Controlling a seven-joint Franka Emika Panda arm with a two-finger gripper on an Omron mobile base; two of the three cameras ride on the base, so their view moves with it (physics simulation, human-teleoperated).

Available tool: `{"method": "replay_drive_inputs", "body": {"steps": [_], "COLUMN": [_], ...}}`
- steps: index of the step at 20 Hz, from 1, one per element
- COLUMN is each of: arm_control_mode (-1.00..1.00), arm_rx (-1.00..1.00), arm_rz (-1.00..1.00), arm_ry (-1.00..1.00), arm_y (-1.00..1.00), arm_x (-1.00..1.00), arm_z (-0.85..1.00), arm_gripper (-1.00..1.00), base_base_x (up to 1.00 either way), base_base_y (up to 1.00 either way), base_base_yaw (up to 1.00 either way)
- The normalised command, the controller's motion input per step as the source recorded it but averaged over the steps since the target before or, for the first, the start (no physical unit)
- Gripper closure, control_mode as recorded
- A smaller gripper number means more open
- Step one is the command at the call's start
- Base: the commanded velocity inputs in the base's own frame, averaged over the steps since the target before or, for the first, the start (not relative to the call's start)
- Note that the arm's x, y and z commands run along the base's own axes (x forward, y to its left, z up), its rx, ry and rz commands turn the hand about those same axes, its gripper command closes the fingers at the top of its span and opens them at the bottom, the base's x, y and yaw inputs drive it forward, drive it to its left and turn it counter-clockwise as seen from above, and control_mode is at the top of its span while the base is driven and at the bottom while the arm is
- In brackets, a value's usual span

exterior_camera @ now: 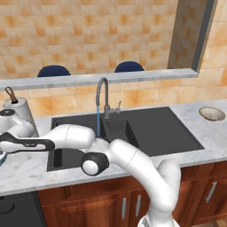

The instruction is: Rinse each bowl for a few seconds and place them down in the sink or on the counter.

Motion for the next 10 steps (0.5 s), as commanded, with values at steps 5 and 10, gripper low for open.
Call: {"method": "replay_drive_inputs", "body": {"steps": [5, 10], "arm_control_mode": [-1.0, -1.0], "arm_rx": [0.0, 0.01], "arm_rz": [-0.04, -0.09], "arm_ry": [-0.07, -0.02], "arm_y": [0.0, -0.22], "arm_x": [-0.12, -0.26], "arm_z": [0.01, 0.05], "arm_gripper": [1.0, 1.0], "base_base_x": [0.0, 0.0], "base_base_y": [0.0, 0.0], "base_base_yaw": [0.0, 0.0]}}
